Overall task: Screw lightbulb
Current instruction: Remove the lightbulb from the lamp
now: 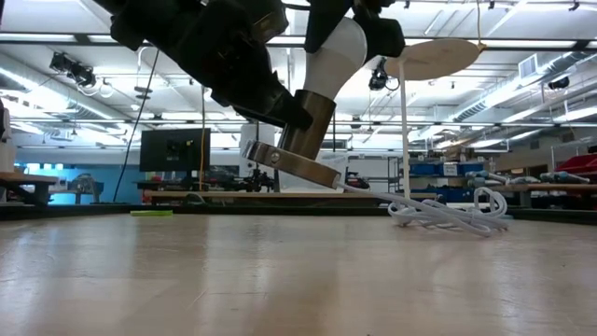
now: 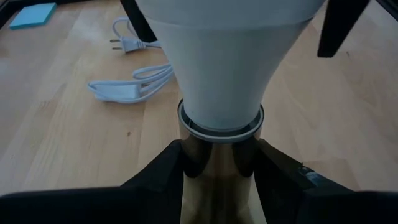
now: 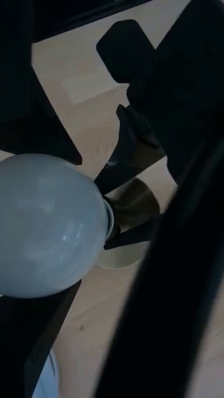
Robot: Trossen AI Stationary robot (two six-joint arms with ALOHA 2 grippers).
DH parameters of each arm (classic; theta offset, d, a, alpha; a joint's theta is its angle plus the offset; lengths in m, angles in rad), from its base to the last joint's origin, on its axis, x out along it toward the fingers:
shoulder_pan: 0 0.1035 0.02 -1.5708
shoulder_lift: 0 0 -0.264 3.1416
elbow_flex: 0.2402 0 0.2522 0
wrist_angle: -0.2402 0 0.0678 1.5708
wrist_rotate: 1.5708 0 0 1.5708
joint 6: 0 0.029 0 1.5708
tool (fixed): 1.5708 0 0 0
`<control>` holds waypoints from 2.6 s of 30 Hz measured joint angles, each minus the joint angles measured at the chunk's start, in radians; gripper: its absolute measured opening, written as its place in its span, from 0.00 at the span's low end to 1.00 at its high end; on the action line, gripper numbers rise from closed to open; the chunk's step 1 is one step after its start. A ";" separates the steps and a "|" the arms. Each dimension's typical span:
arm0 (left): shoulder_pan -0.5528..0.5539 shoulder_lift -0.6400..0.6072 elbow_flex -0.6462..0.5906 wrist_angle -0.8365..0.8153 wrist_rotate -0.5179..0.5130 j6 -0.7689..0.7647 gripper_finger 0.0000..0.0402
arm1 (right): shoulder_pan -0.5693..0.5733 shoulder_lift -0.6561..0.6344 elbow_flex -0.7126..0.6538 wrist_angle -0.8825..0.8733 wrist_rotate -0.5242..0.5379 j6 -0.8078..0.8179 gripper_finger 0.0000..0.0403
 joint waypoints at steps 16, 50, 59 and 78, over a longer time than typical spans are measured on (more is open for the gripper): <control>0.001 0.000 0.001 -0.001 -0.001 0.003 0.37 | 0.000 0.000 0.001 -0.024 0.005 -0.405 0.69; -0.001 -0.002 0.002 -0.009 0.010 0.006 0.37 | 0.082 -0.045 0.000 -0.031 0.140 -0.668 0.87; 0.000 -0.002 0.002 -0.004 0.004 0.006 0.37 | 0.020 -0.067 0.000 -0.030 -0.009 -0.099 0.87; 0.000 -0.001 0.001 -0.006 0.003 0.006 0.37 | -0.006 0.001 0.000 -0.001 0.014 0.041 0.83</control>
